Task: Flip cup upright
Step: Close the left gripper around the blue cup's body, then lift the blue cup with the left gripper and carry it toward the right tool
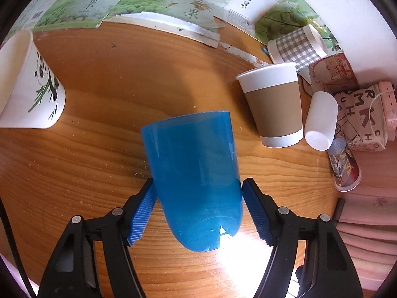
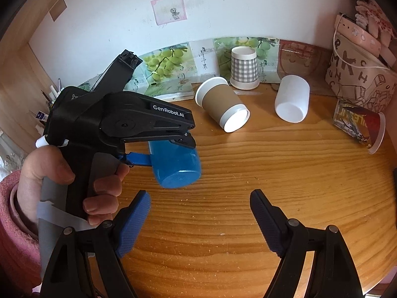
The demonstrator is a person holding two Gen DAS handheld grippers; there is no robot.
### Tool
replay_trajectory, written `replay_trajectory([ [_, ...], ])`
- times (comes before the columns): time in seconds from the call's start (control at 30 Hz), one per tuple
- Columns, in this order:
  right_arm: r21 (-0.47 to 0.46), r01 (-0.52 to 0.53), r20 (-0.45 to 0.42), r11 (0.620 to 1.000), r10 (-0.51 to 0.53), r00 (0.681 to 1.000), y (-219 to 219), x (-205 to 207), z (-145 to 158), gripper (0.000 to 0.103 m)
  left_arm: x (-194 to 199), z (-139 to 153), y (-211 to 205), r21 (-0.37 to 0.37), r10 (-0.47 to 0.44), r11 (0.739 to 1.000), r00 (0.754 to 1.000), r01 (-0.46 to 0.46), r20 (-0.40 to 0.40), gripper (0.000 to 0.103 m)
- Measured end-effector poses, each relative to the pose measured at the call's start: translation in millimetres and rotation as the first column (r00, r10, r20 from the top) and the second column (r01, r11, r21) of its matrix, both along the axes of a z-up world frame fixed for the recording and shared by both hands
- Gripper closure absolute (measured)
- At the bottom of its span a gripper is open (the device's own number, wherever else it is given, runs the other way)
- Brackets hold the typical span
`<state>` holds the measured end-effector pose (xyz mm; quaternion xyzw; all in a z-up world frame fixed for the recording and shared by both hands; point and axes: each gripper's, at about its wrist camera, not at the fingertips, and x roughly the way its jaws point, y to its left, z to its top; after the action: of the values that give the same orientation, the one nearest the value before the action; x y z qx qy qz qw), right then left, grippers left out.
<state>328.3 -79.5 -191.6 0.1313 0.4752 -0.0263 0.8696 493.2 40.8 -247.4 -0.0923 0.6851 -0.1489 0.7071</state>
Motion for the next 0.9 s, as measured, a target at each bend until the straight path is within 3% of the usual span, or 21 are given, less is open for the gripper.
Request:
replay_trajectory([
  [0.33,-0.009,0.017,0.028,1.0,-0.017,0.999,-4,1,-14,0.02,4,2,-7,-0.005,-0.075,0.997,0.997,0.076,0.024,0.03],
  [0.5,-0.007,0.005,0.048,1.0,-0.005,0.999,-6,-3,-16,0.02,-1,5,-11,0.036,-0.117,0.993,0.992,0.116,0.047,0.03],
  [0.9,0.027,0.01,0.081,1.0,-0.012,0.997,-9,-20,-7,0.02,-42,23,8,0.057,-0.13,0.99,0.989,0.126,0.073,0.03],
])
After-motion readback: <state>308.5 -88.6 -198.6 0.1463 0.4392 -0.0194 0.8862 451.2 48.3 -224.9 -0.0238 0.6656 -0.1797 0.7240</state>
